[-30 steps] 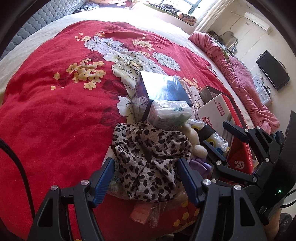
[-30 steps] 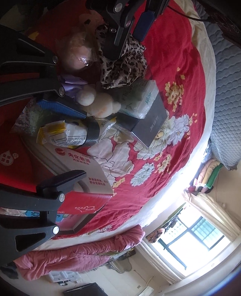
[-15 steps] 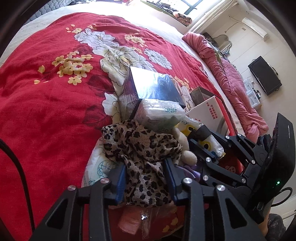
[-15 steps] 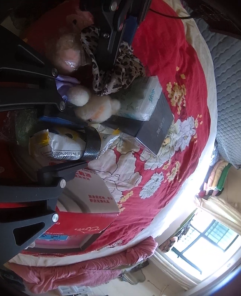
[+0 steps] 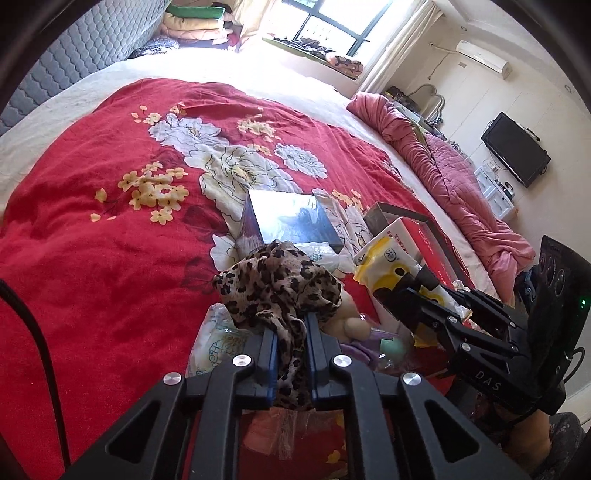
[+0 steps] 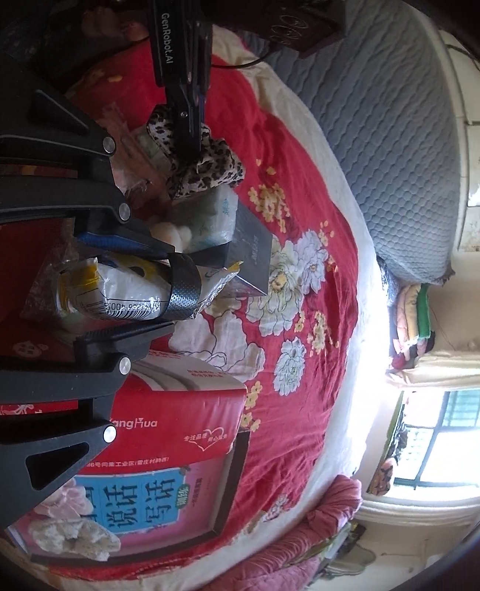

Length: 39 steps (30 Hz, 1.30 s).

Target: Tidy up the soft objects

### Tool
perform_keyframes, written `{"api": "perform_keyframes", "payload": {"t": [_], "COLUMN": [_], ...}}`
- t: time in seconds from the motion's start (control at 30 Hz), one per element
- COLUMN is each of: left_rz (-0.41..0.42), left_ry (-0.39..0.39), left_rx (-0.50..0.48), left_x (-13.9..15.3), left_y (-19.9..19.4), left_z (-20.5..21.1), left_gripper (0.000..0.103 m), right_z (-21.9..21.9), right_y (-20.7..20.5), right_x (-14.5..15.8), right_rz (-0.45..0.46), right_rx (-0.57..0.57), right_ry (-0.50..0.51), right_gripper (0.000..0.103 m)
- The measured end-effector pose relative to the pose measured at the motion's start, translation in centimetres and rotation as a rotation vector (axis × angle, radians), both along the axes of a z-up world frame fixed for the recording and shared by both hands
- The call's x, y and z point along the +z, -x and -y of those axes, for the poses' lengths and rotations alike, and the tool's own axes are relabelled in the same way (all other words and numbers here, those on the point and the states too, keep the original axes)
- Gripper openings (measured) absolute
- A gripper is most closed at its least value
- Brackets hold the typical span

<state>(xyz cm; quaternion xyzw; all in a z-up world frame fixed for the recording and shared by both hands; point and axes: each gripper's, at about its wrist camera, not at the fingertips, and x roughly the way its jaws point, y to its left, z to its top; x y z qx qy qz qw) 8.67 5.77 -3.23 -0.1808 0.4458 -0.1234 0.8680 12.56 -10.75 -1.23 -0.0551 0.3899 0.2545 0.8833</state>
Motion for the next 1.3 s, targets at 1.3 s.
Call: {"api": "perform_keyframes", "payload": {"t": [1.3], "left_rz": [0.178], "left_ry": [-0.115], "left_rx": [-0.076], "left_x": [9.3], "left_y": [3.5], "left_z": [9.5], "left_gripper": [0.012], "right_z": [8.0], "right_y": [5.4], "right_x": [8.2], "right_rz": [0.200], "right_rx": [-0.126], "right_ry": [-0.169], "right_gripper": [0.035]}}
